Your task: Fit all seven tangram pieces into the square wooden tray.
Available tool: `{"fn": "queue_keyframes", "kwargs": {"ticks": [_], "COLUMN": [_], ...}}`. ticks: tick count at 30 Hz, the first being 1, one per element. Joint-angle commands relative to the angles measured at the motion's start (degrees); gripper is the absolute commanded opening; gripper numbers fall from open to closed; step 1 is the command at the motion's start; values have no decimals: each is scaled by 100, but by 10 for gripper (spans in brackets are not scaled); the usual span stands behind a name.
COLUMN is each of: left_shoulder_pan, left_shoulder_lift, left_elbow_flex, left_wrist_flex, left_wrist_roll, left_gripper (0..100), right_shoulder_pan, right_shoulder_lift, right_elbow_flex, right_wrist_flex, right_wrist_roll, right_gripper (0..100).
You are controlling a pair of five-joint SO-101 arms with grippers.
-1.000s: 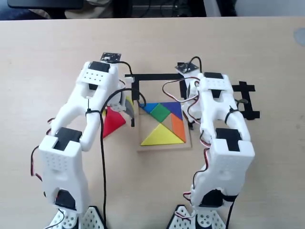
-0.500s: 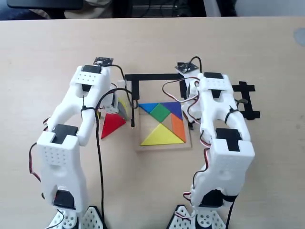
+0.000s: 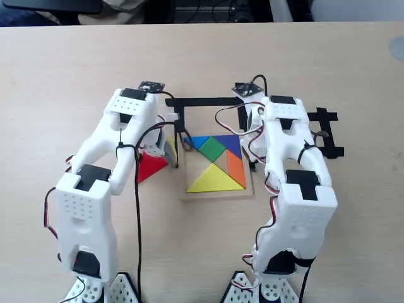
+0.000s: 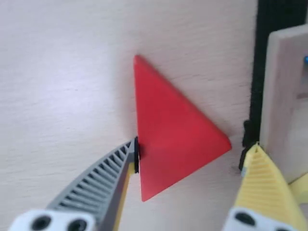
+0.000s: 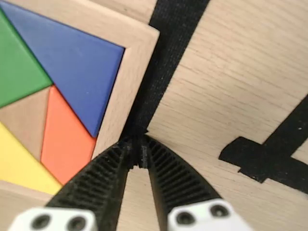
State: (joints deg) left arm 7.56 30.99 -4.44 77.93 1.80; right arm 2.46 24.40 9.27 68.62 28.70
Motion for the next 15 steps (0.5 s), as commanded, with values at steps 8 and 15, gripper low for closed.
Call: {"fn": "queue_keyframes", "kwargs": {"ticks": [8,15], "left_shoulder_pan": [92,145], "left_shoulder_lift": [44,967], "left_elbow_flex": [-215,-1464], "left_wrist_flex": [53,765], "left_wrist_roll": [-18,114], "left_gripper": [348,348], "right_shoulder_pan": [-167,-167], "right_shoulder_lift": [-13,-13], "right_elbow_flex": [101,110], "right_wrist_flex": [79,79], "right_wrist_roll": [70,70], "right_gripper": [11,11]}}
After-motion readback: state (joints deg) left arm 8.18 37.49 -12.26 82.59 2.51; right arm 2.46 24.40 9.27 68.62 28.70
